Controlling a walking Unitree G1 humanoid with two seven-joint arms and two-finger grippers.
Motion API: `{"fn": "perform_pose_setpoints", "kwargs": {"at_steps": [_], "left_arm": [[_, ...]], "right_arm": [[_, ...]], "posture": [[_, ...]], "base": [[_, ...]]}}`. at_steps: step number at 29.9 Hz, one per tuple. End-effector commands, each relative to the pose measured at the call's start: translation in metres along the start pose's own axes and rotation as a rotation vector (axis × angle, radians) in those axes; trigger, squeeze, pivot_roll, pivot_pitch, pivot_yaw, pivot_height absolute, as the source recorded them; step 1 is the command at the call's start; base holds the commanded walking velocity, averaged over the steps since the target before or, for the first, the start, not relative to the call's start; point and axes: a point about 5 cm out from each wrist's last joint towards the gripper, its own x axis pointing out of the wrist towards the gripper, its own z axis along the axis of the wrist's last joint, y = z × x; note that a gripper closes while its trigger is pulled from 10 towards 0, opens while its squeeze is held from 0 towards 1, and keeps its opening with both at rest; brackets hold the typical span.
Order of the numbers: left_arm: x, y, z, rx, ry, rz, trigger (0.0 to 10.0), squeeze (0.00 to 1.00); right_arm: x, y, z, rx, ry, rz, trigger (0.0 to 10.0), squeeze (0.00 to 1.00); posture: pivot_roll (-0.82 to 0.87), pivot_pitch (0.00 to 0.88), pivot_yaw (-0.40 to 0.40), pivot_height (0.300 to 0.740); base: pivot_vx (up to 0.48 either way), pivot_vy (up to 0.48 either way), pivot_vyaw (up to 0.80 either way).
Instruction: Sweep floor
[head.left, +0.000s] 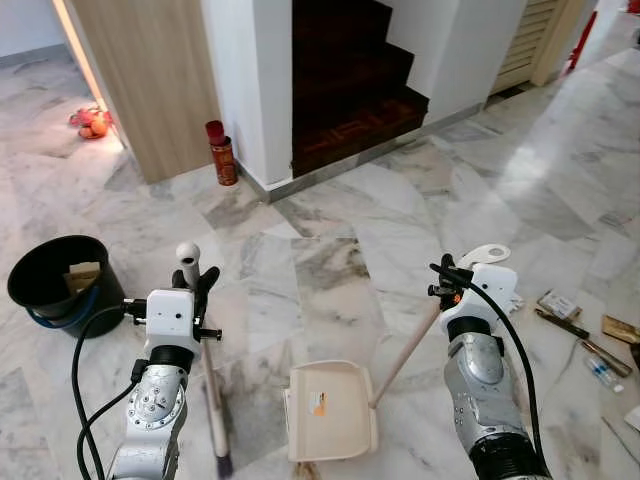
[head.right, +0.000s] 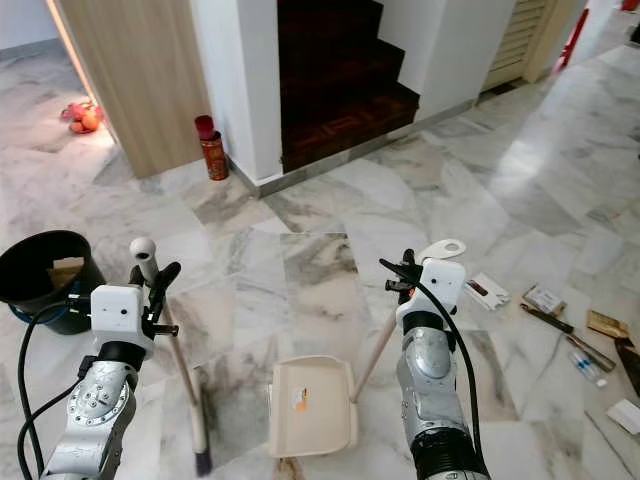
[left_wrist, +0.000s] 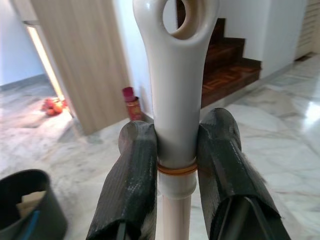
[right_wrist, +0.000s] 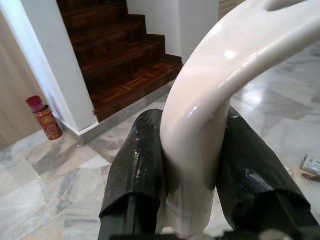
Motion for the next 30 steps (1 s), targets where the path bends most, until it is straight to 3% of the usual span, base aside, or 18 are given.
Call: {"fn": "perform_pose_setpoints", "kwargs": {"at_steps": [1,10,30], "left_arm": [[0.001,0.001,0.008,-0.001,-0.033,-0.011,10.0,0.00],[0.001,-0.003,0.009,-0.029,-0.019,-0.101,10.0,0.00],[-0.023,-0.002,0.012,-0.085,0.071,-0.262,10.0,0.00]], "right_arm": [[0.005,0.000,0.009,-0.004,-0.040,-0.003,10.0,0.00],[0.003,0.005,0.006,-0.112,-0.085,0.023,10.0,0.00],[-0.002,0.018,-0.015,-0.162,-0.054,0.044,10.0,0.00]], "posture": [[0.09,0.097,-0.021,0.740],[0.11,0.094,-0.005,0.740],[0.18,0.134,0.032,0.740]], "base": [[0.000,0.000,0.00],[0.000,0.000,0.00],[0.000,0.000,0.00]]}}
